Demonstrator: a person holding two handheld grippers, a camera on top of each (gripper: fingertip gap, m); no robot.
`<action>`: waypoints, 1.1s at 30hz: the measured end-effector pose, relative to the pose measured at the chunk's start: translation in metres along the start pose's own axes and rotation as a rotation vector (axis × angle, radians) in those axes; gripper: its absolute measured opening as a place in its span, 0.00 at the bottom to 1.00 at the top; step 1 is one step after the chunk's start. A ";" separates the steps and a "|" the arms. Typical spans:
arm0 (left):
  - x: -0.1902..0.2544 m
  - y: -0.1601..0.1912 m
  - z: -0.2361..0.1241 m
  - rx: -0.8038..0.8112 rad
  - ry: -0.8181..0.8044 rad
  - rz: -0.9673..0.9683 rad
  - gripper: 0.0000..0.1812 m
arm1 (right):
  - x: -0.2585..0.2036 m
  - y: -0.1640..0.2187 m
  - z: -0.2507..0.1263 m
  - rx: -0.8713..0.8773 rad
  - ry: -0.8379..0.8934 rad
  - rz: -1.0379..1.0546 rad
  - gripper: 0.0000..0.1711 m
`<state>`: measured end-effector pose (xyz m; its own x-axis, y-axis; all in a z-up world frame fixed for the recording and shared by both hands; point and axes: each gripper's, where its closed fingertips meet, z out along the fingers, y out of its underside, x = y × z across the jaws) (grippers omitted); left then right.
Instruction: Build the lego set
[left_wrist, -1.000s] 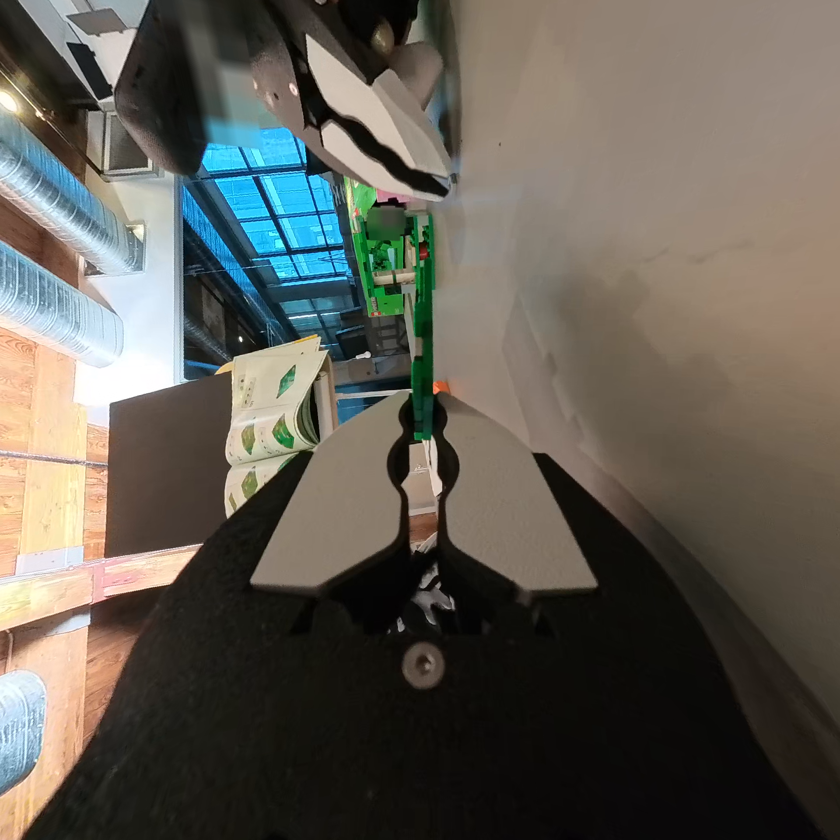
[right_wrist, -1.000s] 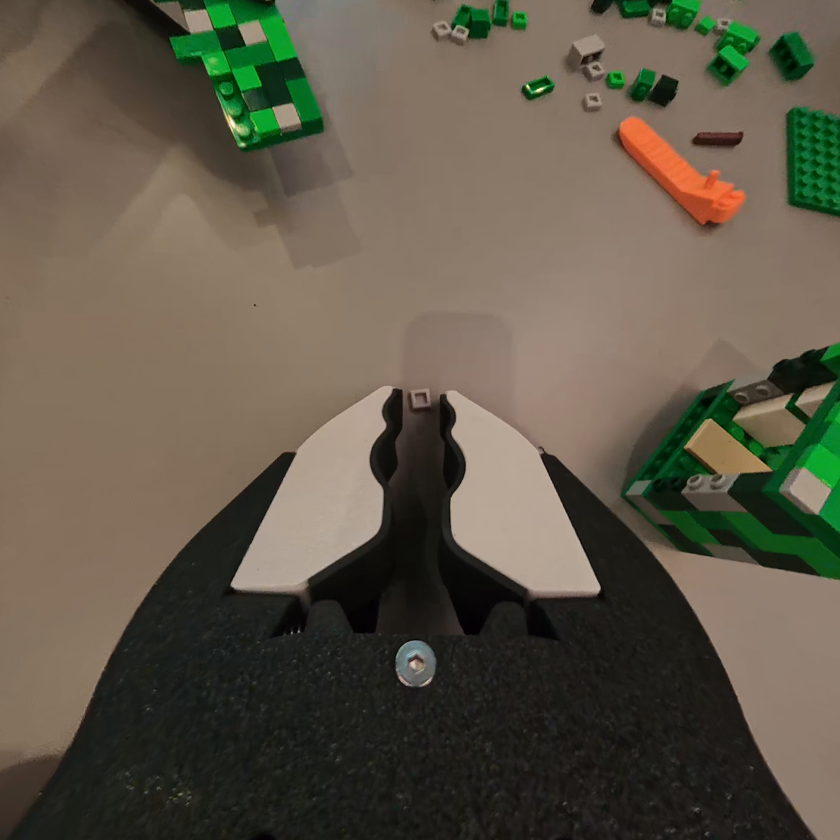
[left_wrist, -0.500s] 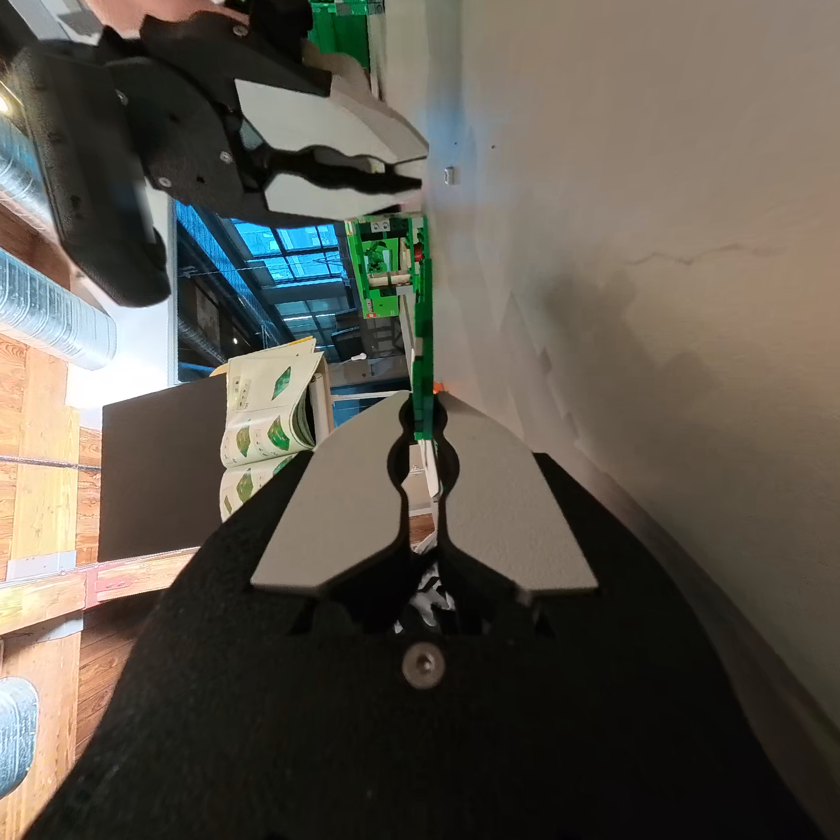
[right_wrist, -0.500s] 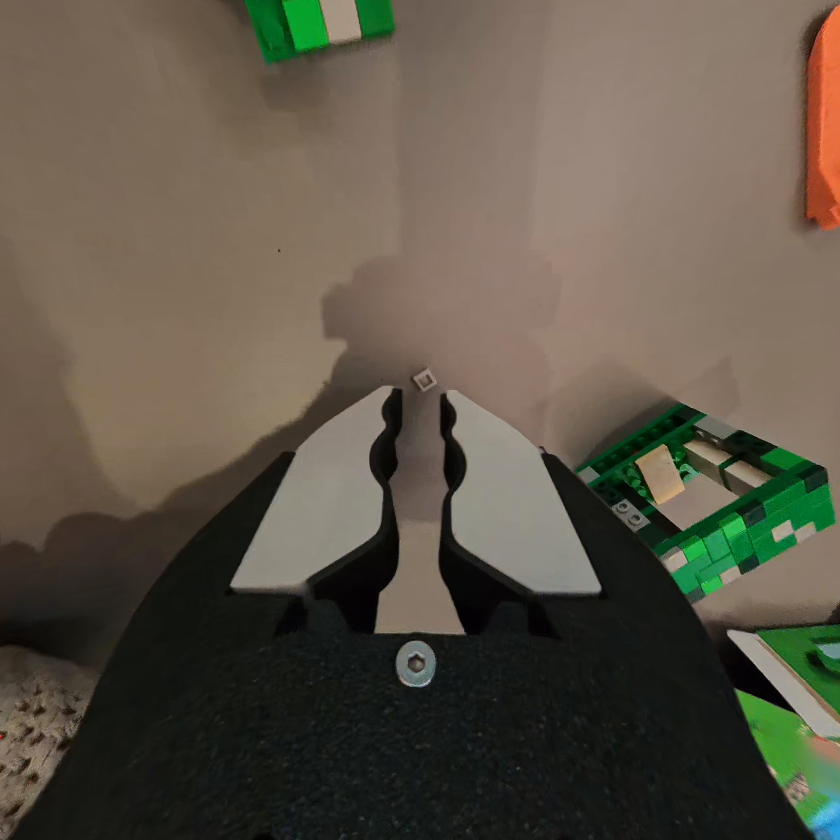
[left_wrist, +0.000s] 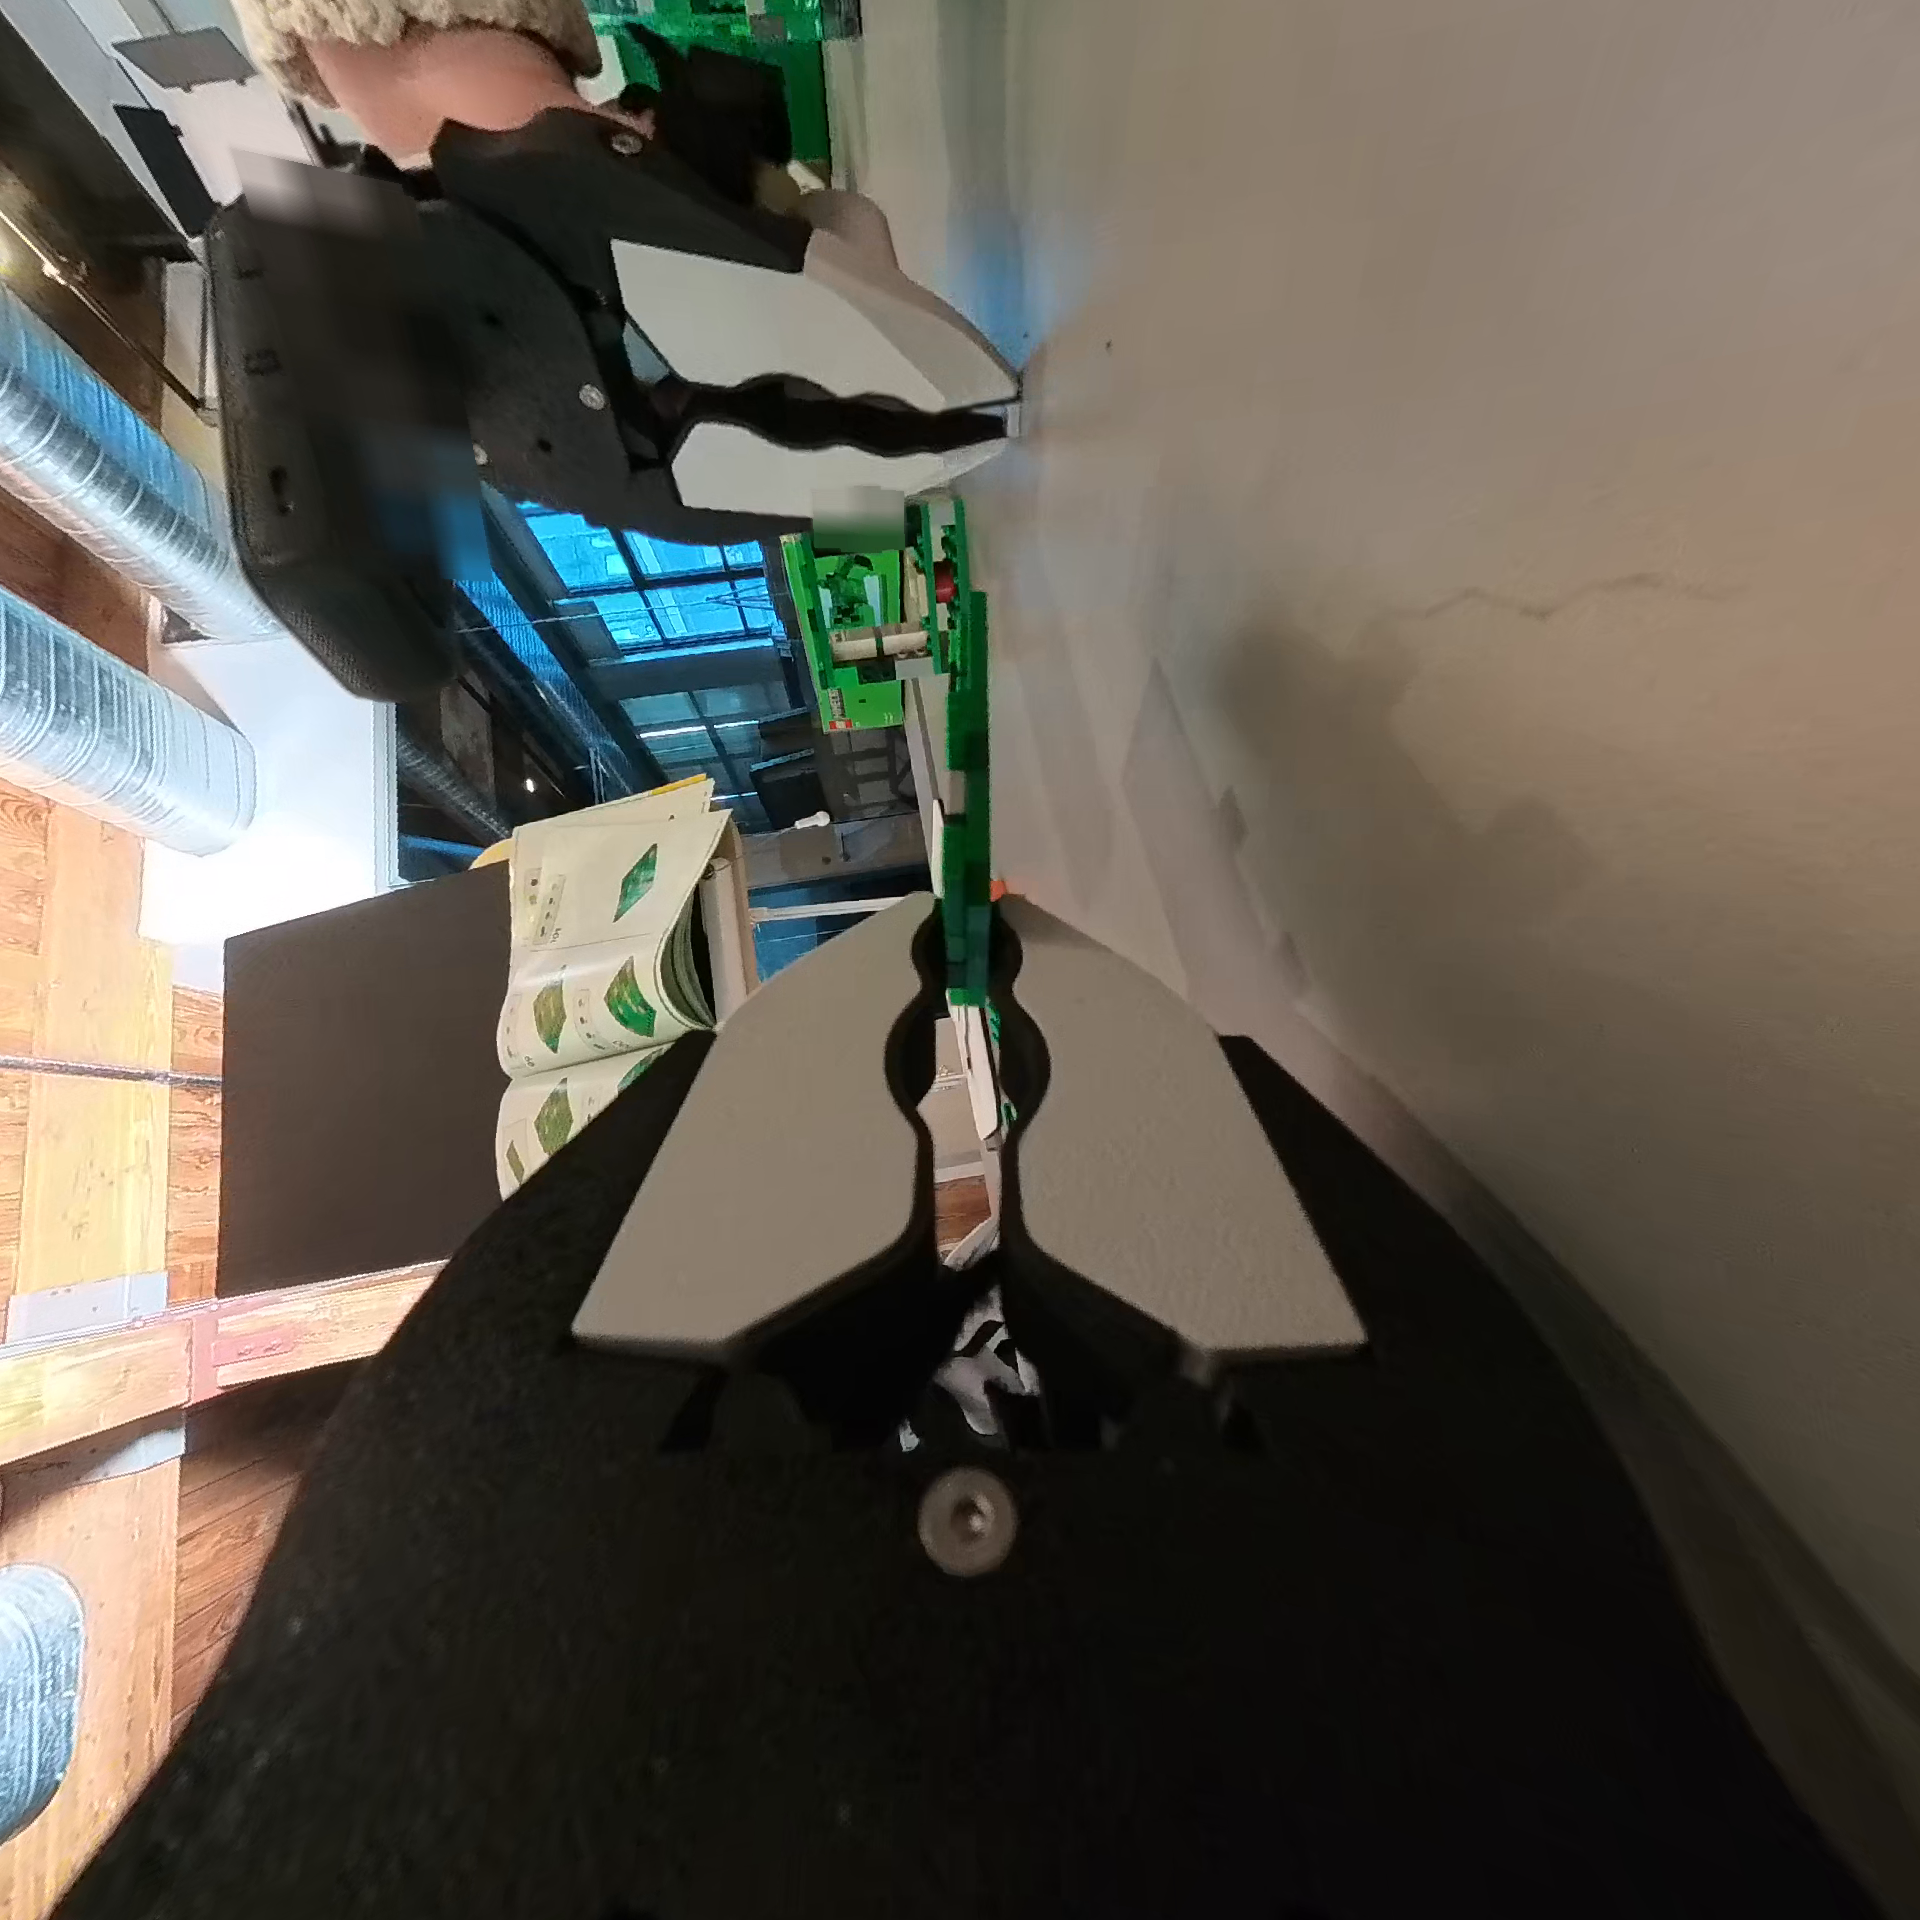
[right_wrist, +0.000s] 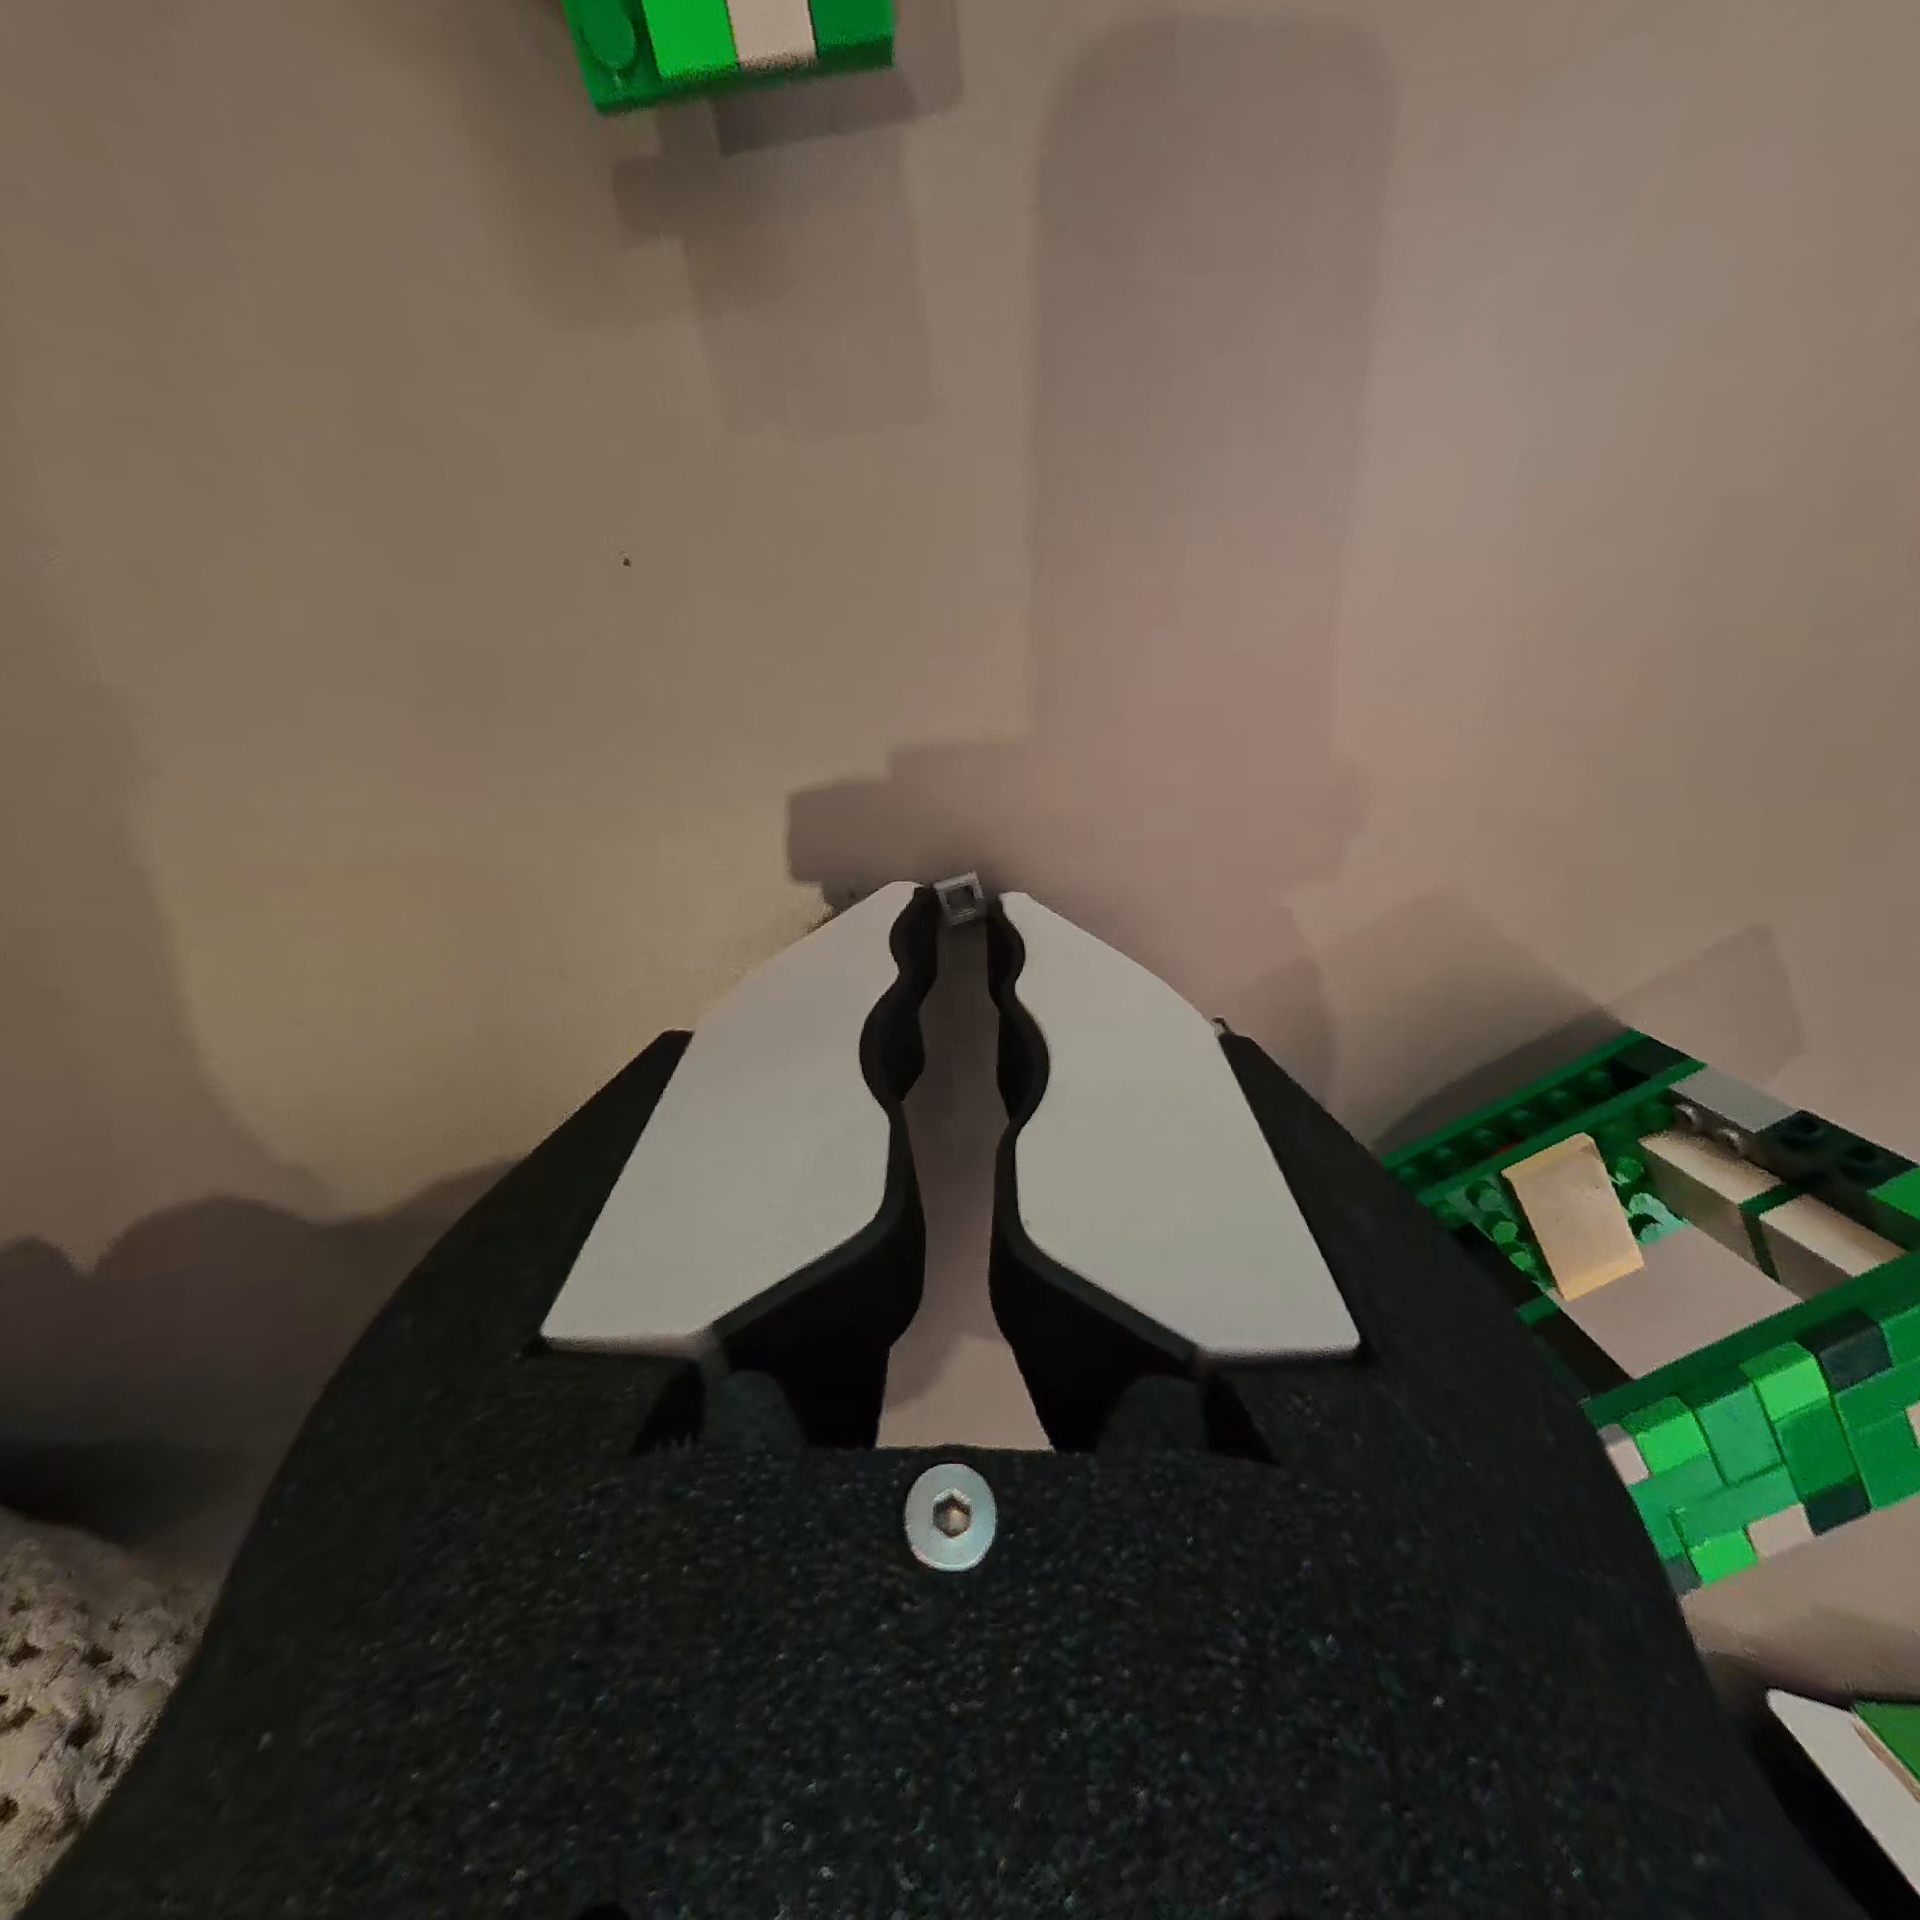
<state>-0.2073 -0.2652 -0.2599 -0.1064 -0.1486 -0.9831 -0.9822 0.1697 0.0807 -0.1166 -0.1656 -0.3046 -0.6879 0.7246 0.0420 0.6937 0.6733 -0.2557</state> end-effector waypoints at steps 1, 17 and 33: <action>0.000 0.000 0.000 0.001 0.001 0.000 0.03 | 0.000 0.000 0.000 -0.013 -0.002 -0.002 0.05; -0.001 0.002 -0.001 -0.003 0.001 -0.007 0.03 | 0.010 -0.046 -0.044 0.084 0.246 -0.117 0.14; 0.000 0.001 0.000 -0.005 0.000 0.002 0.03 | 0.036 -0.056 0.014 0.378 0.204 0.355 0.09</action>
<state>-0.2086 -0.2653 -0.2597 -0.1089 -0.1482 -0.9829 -0.9826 0.1656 0.0839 -0.1834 -0.1788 -0.3024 -0.3442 0.9365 0.0670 0.7246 0.3103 -0.6153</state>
